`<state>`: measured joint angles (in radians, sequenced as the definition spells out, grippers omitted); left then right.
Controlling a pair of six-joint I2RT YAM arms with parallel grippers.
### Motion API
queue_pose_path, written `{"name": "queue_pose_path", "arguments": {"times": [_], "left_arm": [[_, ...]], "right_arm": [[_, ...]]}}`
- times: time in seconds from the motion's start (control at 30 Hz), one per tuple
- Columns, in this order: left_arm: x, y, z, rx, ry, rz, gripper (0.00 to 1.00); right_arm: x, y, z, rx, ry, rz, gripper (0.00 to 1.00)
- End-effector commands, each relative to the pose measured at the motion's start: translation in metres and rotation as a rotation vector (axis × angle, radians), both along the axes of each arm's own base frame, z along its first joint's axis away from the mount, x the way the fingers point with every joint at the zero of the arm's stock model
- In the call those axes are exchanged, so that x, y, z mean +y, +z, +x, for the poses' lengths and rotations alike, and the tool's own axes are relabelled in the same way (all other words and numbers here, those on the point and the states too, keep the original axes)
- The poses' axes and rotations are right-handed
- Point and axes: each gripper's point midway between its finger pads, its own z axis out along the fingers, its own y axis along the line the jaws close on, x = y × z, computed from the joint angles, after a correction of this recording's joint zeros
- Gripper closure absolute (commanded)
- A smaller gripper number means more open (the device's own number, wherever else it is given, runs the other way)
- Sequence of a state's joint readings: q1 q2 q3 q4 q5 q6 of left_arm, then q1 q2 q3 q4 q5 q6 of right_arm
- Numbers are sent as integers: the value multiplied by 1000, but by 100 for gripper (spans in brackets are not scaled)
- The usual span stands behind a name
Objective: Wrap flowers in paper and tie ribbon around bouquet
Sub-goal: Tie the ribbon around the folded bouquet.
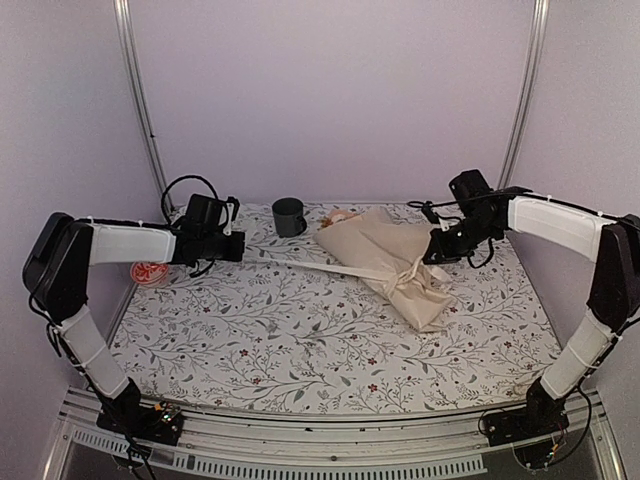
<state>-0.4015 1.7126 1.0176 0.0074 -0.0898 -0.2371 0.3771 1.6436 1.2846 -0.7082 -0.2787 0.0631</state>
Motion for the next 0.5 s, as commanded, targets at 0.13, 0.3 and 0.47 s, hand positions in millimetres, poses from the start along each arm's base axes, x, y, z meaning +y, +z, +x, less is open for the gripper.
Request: {"name": "queue_pose_path", "arguments": {"times": [0.13, 0.3, 0.47], "left_arm": [[16, -4, 9, 25, 54, -22, 100], [19, -7, 5, 28, 52, -30, 100], [20, -10, 5, 35, 57, -26, 100]], "right_arm": [[-1, 45, 38, -82, 14, 226, 100], [-12, -3, 19, 43, -48, 173, 96], [-27, -40, -9, 170, -131, 119, 92]]}}
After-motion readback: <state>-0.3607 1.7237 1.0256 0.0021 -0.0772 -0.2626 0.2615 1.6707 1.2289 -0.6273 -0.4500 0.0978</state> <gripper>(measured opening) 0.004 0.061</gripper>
